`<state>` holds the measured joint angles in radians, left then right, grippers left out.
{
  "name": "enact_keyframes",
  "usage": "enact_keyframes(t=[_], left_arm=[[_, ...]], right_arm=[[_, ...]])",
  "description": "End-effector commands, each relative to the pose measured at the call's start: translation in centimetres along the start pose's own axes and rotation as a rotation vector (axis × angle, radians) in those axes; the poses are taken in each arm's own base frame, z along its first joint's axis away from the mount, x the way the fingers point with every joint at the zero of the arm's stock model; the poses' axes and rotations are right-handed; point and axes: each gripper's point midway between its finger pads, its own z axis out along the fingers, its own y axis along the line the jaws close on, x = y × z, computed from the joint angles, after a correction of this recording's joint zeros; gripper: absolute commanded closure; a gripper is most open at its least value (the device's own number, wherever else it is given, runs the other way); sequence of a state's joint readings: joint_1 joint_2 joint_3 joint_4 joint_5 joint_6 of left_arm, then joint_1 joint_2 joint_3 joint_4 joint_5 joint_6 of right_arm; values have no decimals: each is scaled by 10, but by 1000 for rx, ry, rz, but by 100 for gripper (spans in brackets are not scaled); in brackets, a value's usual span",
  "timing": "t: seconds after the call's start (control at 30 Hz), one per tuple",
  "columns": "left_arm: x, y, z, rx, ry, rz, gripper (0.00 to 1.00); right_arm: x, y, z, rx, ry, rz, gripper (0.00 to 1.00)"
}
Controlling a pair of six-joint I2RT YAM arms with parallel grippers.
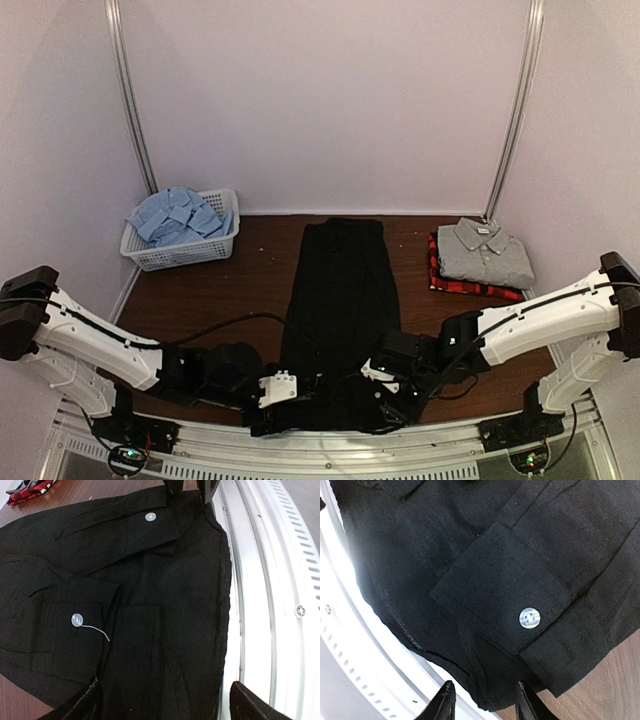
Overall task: Fold and stack the long sleeve shirts
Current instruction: Pick up the rectangle-folded shirt from the center of the board.
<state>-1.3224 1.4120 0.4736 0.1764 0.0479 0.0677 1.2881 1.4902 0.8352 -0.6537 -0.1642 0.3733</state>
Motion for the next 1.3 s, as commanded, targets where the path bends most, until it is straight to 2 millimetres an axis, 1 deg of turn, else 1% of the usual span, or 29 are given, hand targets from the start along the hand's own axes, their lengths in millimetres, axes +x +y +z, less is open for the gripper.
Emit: enact_keyframes(t=[0.0, 0.07, 0.13, 0.23, 0.33, 0.47, 0.63, 0.7, 0.83, 1.0, 1.07, 1.17, 1.27], left_arm=[[-10, 7, 5, -29, -5, 49, 12], [-9, 7, 9, -28, 16, 62, 12], [-7, 7, 15, -20, 43, 69, 15], [-2, 5, 23, -2, 81, 58, 22], [0, 5, 26, 1, 87, 38, 29], [4, 4, 28, 25, 94, 11, 44], [12, 5, 35, 24, 127, 0, 68], [14, 6, 39, 22, 138, -4, 81], [5, 10, 41, 33, 109, -53, 99], [-21, 22, 35, 112, 56, -203, 100], [-31, 28, 30, 156, 33, -264, 100], [-47, 35, 20, 210, -6, -327, 100], [-64, 41, 8, 274, -62, -378, 100]], right_arm=[[-2, -3, -7, 17, -35, 15, 58], [-2, -5, -8, 27, -38, 17, 58], [-3, -5, -9, 29, -41, 17, 58], [-3, -6, -11, 34, -44, 19, 58], [-3, -7, -13, 36, -52, 28, 59], [-2, -6, -13, 22, -68, 48, 59], [-3, -7, -17, 12, -95, 69, 59], [-4, -6, -19, 8, -106, 75, 59], [-6, -5, -22, 0, -126, 86, 59], [-16, -5, -33, -8, -199, 96, 57], [-23, -4, -41, -17, -247, 101, 51], [-31, -2, -50, -30, -303, 99, 37], [-37, 1, -53, -43, -347, 94, 31]])
